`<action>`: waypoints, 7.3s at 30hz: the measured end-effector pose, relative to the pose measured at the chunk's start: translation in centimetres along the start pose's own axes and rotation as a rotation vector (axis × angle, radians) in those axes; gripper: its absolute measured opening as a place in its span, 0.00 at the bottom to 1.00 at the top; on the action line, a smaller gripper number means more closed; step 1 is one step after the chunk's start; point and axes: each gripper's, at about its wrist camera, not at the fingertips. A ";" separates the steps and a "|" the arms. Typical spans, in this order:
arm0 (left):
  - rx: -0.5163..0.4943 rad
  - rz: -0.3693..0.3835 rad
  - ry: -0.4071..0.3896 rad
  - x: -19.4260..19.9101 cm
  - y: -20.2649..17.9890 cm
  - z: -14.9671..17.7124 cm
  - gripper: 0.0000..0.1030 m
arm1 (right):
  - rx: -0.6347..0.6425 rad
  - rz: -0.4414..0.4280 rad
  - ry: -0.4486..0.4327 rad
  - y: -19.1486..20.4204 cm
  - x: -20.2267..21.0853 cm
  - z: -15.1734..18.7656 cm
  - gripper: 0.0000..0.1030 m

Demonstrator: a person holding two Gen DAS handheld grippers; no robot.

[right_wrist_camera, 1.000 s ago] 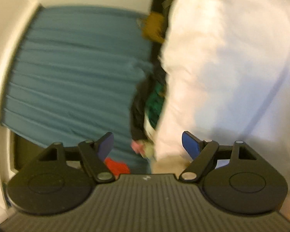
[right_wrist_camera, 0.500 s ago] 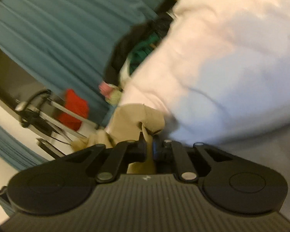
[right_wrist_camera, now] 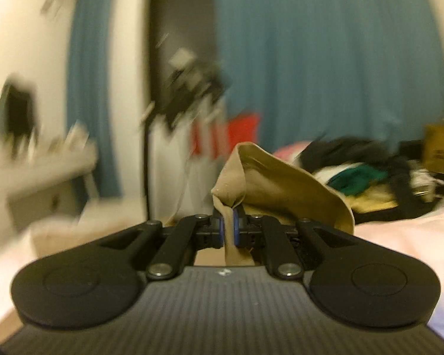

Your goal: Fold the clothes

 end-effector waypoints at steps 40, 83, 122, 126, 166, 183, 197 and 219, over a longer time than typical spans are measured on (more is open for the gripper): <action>0.046 0.580 0.728 -0.2 -9.0 15.8 0.54 | -0.428 0.020 0.135 -8.1 31.7 4.8 0.83; -0.197 0.407 0.733 0.4 -7.2 13.7 0.05 | -0.304 0.053 0.184 -5.8 29.1 6.6 0.83; -0.487 0.082 0.195 -31.6 -12.3 -4.3 0.02 | -0.416 0.249 0.129 -12.8 16.9 8.8 0.82; -0.162 0.016 0.241 -34.6 -7.9 -8.3 0.01 | -0.426 0.247 0.140 -12.9 16.7 9.1 0.82; -0.061 -0.012 0.168 -21.0 -2.3 0.2 0.58 | -0.309 0.152 0.135 -9.8 17.4 8.3 0.82; -0.145 0.122 0.070 2.2 -4.6 4.1 0.96 | -0.121 0.108 0.065 -4.9 24.4 6.7 0.82; -0.108 0.079 0.058 10.2 -2.1 2.2 0.99 | -0.044 0.070 0.108 -1.2 30.2 5.3 0.82; 0.314 -0.190 0.060 1.0 16.9 0.6 0.99 | 0.361 -0.266 0.313 27.7 -4.3 3.0 0.82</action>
Point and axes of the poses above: each gripper's, at about its wrist camera, not at the fingertips, and x roughly against the way its jaws point, y to its left, z to its underside, and after that the axes turned 2 degrees about -x, right-handed
